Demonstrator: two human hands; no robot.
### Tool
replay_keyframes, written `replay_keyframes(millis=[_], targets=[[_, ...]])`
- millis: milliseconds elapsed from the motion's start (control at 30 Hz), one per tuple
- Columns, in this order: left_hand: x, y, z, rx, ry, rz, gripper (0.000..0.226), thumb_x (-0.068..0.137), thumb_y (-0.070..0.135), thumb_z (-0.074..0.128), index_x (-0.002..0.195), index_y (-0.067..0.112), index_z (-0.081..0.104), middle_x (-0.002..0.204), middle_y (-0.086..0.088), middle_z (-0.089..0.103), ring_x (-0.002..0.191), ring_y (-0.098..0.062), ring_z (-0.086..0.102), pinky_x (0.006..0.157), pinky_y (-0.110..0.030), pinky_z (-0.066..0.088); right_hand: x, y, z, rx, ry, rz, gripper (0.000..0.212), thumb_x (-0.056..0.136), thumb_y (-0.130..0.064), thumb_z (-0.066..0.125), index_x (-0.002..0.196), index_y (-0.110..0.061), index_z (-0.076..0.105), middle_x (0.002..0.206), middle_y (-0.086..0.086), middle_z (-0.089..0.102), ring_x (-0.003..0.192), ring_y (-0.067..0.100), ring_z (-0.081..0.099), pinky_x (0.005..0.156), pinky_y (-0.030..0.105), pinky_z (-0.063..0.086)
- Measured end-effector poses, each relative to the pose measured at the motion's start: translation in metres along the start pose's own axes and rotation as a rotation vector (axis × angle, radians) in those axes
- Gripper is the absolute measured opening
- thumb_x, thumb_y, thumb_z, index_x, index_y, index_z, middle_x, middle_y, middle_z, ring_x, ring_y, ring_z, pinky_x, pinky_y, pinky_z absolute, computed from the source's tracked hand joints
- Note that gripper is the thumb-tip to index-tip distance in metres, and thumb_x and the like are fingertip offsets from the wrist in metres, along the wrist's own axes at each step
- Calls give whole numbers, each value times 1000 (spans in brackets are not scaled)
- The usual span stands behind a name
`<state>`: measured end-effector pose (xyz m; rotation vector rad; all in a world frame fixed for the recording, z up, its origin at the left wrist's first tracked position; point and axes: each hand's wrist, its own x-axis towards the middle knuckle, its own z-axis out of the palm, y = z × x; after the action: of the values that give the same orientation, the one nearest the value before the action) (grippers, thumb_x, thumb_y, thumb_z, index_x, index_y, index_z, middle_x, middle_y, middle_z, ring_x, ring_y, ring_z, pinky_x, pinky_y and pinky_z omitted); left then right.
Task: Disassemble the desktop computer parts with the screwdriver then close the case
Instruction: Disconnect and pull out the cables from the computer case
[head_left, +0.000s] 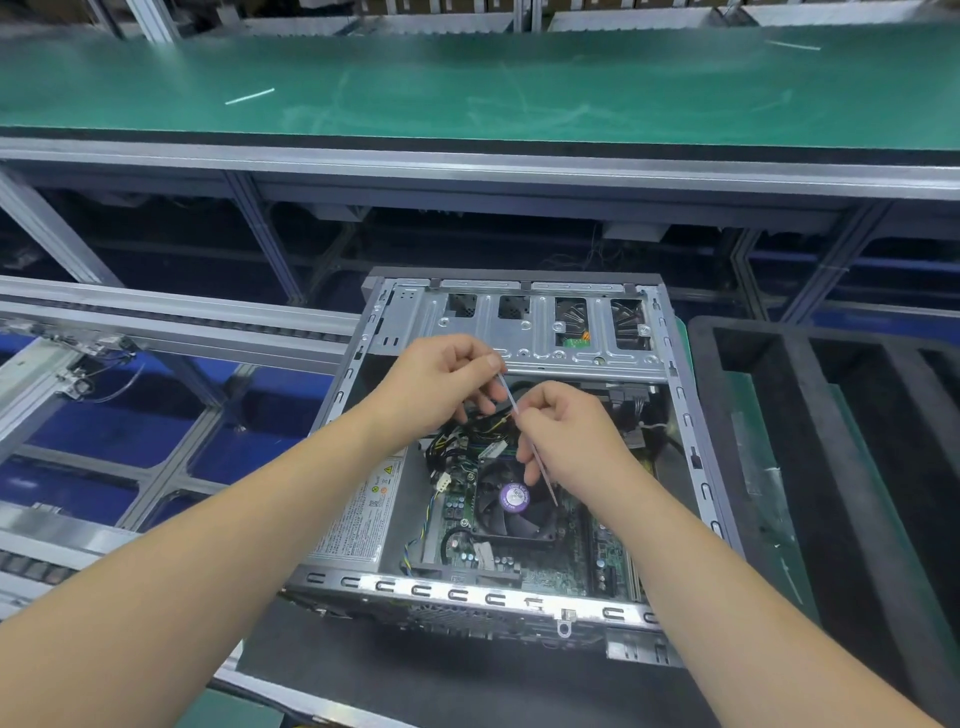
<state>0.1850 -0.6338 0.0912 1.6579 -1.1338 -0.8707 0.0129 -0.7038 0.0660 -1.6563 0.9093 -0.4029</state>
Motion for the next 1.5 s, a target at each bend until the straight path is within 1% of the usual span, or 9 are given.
replay_keyframes(millis=[267, 500, 633, 800, 967, 1067, 1167, 1300, 1500], targets=[[-2, 6, 2, 35, -78, -6, 15, 104, 17, 57, 95, 10, 67, 87, -10, 76, 76, -20, 70, 59, -33, 50, -1, 0, -2, -4, 38, -6, 16, 91, -15, 55, 77, -17, 62, 57, 1, 65, 44, 18, 60, 44, 22, 40], [2, -2, 1, 39, 58, -2, 17, 106, 19, 51, 98, 9, 61, 83, -2, 75, 69, -17, 70, 54, -28, 50, 0, 1, -3, -49, 44, 23, 12, 90, -17, 55, 80, -13, 59, 53, -2, 61, 41, 16, 56, 45, 22, 42], [5, -7, 0, 21, 137, -2, 16, 106, 22, 48, 97, 14, 59, 81, 1, 74, 64, -19, 70, 51, -28, 50, 1, 3, -3, -87, 53, 48, 13, 91, -20, 54, 83, -13, 61, 47, -3, 57, 36, 10, 49, 39, 17, 35], [5, -7, -2, -17, 150, 0, 19, 104, 32, 50, 95, 18, 57, 81, 0, 73, 62, -21, 70, 49, -27, 49, 3, 5, -1, -156, 71, 39, 16, 95, -25, 55, 83, -19, 64, 51, -11, 53, 47, 9, 46, 54, 27, 40], [4, -6, -2, -7, 163, 3, 23, 104, 33, 52, 92, 14, 57, 76, -4, 73, 58, -20, 69, 45, -22, 46, -4, 1, -2, -137, 55, -91, 14, 100, -27, 54, 88, -32, 58, 58, -10, 50, 45, 4, 40, 52, 27, 36], [3, -5, -1, -9, 149, 3, 22, 103, 34, 55, 92, 14, 58, 77, -6, 74, 58, -20, 68, 46, -22, 45, -8, -2, -2, -164, 1, -90, 19, 99, -20, 49, 89, -33, 57, 54, -5, 56, 44, 11, 51, 50, 26, 41], [2, -4, -1, -34, 111, 15, 20, 101, 32, 61, 93, 14, 59, 79, -9, 75, 60, -21, 69, 48, -24, 47, -11, -6, 0, -115, -49, -55, 15, 97, -12, 49, 93, -22, 60, 65, 0, 72, 57, 18, 70, 53, 23, 47], [1, -3, 1, -11, 0, 9, 19, 93, 28, 73, 92, 11, 63, 77, -9, 75, 60, -19, 67, 49, -23, 44, -9, -11, 0, 129, -72, -23, 11, 98, -6, 52, 96, -11, 62, 65, 4, 70, 51, 24, 65, 49, 24, 49], [0, 0, 1, 30, -88, 42, 22, 90, 28, 78, 86, 9, 67, 76, -13, 71, 59, -15, 60, 53, -16, 45, -9, -10, 1, 138, -45, 5, 16, 99, -12, 55, 86, -8, 62, 59, 5, 62, 44, 21, 54, 48, 24, 46]])
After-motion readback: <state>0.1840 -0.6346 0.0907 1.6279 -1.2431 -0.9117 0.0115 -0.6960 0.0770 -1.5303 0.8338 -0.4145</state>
